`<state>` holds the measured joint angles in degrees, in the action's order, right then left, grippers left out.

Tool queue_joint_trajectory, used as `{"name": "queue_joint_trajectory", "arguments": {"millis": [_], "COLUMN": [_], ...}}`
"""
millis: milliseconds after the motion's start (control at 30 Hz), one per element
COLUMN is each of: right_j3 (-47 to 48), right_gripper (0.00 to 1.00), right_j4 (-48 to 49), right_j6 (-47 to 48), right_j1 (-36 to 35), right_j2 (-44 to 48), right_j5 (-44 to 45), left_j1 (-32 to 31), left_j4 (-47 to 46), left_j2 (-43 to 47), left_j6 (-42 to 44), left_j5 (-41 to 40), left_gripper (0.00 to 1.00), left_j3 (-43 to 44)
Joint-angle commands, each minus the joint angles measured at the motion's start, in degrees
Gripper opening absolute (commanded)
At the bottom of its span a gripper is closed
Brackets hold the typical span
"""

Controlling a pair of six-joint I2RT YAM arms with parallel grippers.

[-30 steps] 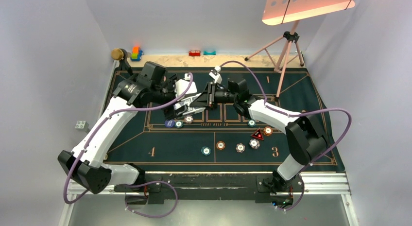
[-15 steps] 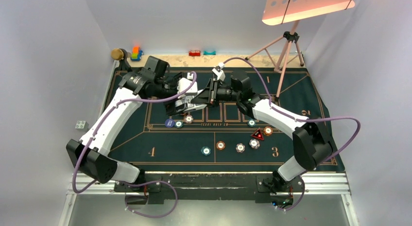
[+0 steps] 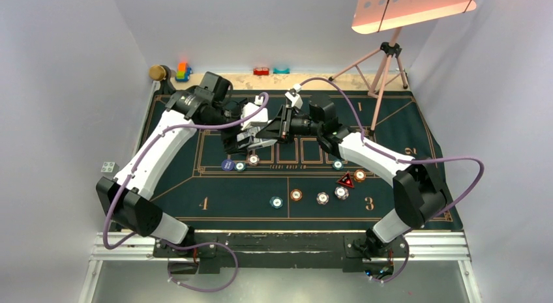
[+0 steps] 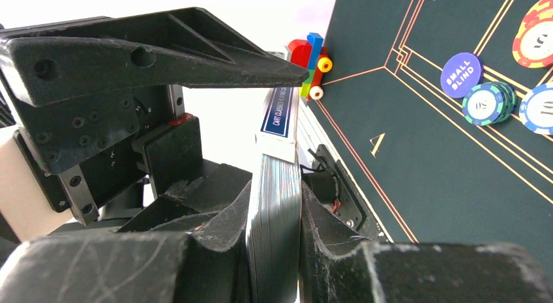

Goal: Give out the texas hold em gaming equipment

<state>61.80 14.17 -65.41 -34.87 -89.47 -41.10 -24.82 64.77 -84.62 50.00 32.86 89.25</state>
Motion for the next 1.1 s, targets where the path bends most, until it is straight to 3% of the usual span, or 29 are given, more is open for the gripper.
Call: {"name": "queue_joint_trajectory", "arguments": {"millis": [0,300,633,733,900,1067], "right_j3": [2.4,1.6,0.0,0.2,0.3,0.6], "right_gripper": [0.0,0.0,0.0,0.09,0.35,0.39], "right_j4": [2.5,3.4,2.7,0.7,-1.2,-0.6], "right_j6": [-0.4,-1.3,-1.5,-0.7,0.1,-0.6], "right_j1": [-0.2,-0.2,-0.1,-0.2,-0.1,-0.5], "right_j2": [2.8,2.6,3.1,3.6,4.0,3.9], "right_j5": [0.3,0.5,1.2,1.4,1.6,1.0], "left_j1": [-0.2,-0.4,-2.1,-2.3,-2.3,-2.3], "left_j4": [-0.1,1.0,1.9,4.2,5.8,4.4], "left_j2": [-0.8,-1.2,-0.8,-1.2,-1.3,-1.1], "left_j6": [-1.3,-1.4,-8.5,-9.1,-11.3,-13.3], "left_j5": [-0.3,-1.3,1.2,1.7,2.2,1.4], "left_gripper": [0.91,0.8,0.59,0.54,0.51,0.5], "left_j3": [1.3,0.7,3.2,3.1,3.1,3.5]}}
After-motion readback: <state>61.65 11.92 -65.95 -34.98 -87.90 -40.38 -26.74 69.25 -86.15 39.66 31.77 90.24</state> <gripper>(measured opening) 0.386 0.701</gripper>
